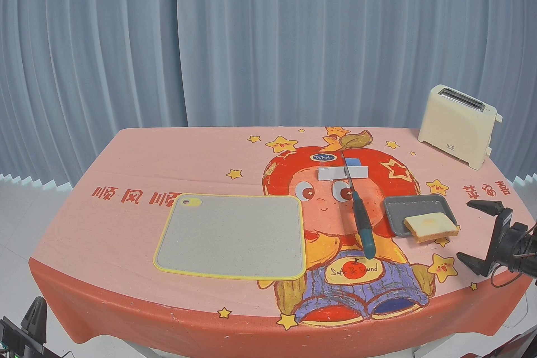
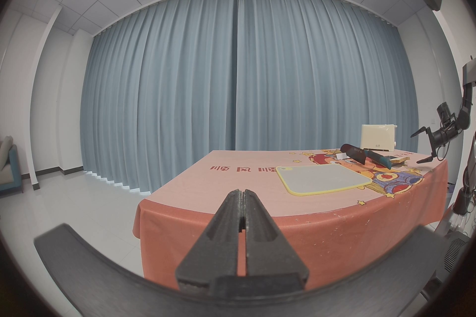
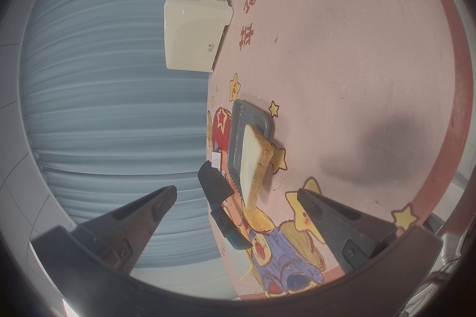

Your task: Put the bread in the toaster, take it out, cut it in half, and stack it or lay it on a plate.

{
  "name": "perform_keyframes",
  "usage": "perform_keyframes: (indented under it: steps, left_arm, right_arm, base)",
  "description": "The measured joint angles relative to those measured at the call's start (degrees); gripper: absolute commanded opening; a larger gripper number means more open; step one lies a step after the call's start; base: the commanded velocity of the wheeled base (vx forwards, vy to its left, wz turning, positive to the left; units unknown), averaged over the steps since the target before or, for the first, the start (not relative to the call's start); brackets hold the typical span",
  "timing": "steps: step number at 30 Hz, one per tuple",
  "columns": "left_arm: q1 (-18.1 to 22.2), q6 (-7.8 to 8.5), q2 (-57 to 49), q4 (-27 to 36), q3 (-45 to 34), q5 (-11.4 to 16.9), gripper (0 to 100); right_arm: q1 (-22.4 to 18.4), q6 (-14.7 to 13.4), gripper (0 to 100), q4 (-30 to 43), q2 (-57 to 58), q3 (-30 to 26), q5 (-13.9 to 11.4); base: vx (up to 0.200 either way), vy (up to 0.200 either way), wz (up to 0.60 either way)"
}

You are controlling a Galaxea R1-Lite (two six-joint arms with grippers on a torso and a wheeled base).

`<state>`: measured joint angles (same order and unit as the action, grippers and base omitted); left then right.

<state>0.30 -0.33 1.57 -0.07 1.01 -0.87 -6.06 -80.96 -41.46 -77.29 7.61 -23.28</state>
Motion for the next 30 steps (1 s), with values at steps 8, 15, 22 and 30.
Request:
perform_keyframes:
  steps: [8, 15, 22, 30]
  left_arm:
    - [0.02, 0.0, 0.0, 0.0, 0.0, 0.0, 0]
    - [0.02, 0.0, 0.0, 0.0, 0.0, 0.0, 0]
    - [0.02, 0.0, 0.0, 0.0, 0.0, 0.0, 0]
    - [0.02, 0.0, 0.0, 0.0, 0.0, 0.0, 0]
  right_arm:
    - [0.11, 0.22, 100, -0.02, -2.72, 1.37, -0.04]
    - [-0.02, 0.38, 100, 0.0, -4.18, 2.45, -0.09]
    - [-0.11, 0.49, 100, -0.02, -6.06, 3.44, -0.04]
    - [-0.13, 0.6, 100, -0.09, -8.52, 5.23, 0.0]
  base:
    - [0.0, 0.0, 0.0]
    - [0.0, 0.0, 0.0]
    - [0.0, 0.0, 0.0]
    - [0.0, 0.0, 0.0]
